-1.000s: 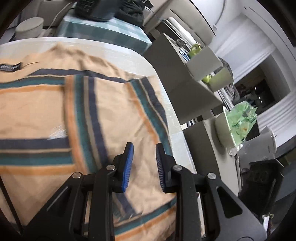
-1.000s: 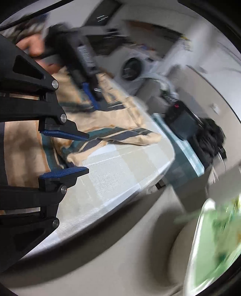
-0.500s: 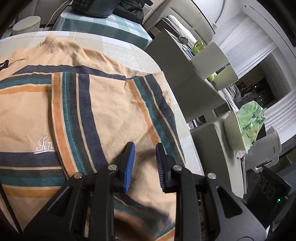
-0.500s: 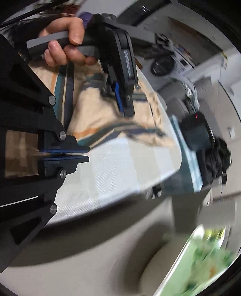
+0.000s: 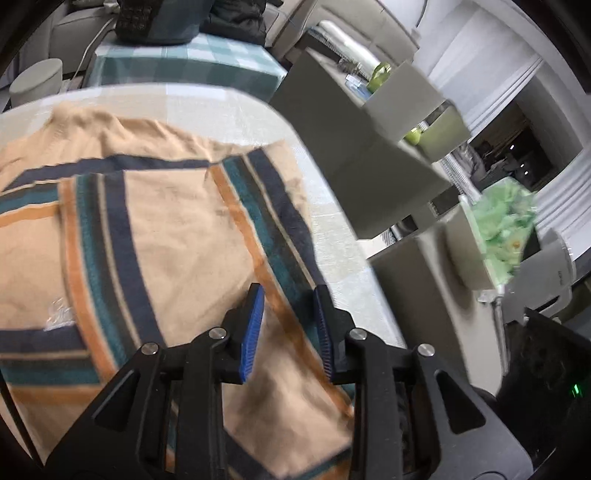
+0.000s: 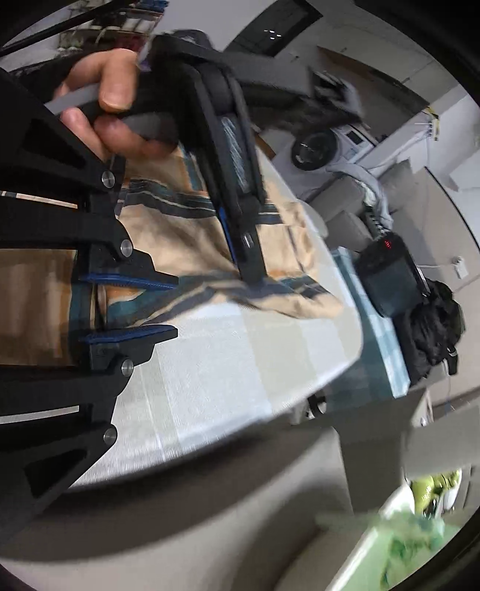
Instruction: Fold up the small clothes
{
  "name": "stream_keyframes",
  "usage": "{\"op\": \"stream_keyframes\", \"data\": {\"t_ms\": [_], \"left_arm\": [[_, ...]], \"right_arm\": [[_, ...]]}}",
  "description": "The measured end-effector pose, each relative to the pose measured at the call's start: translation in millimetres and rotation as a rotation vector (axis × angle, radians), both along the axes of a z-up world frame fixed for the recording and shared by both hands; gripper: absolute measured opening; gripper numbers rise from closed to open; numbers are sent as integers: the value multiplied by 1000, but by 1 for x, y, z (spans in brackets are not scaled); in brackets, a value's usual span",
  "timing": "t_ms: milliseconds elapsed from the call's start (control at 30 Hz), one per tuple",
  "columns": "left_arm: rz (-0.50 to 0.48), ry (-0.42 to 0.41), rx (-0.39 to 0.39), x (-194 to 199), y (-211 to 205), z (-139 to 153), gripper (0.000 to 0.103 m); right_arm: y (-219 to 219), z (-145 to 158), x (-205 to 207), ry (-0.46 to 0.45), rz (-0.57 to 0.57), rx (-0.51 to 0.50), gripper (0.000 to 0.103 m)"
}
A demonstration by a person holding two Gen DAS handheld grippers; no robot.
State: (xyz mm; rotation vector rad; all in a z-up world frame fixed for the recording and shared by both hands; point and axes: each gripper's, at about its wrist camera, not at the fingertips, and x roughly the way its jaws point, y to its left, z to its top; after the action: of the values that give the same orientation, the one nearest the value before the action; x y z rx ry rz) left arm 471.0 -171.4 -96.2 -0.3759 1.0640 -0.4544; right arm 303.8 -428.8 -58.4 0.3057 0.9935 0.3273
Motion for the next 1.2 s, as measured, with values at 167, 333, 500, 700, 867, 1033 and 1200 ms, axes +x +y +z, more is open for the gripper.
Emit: {"op": "stream_keyframes", "data": {"t_ms": [167,333,500,700,867,1033,1200], "left_arm": [[40,-24,20,14,-4,1,23],[63,-34,17,3,16,12,24],[139,-97,44,-39,78,45,26],[313,-165,174,-120,181,73,56],[474,-170,189,-200,276,74,95],[608,-121,146,-248,361,45,100],[616,-74,125,-252,392,19,96]], "right_arm": [[7,-1,-7,8,-9,-119,17],[16,14,-4,-78,6,-44,20],[40,-4,11,-35,60,-117,20],[54,20,-7,-76,53,-81,32],[125,55,-33,-124,171,20,71],[219,70,-48,-136,282,103,85],[287,40,-13,-57,302,170,85]]}}
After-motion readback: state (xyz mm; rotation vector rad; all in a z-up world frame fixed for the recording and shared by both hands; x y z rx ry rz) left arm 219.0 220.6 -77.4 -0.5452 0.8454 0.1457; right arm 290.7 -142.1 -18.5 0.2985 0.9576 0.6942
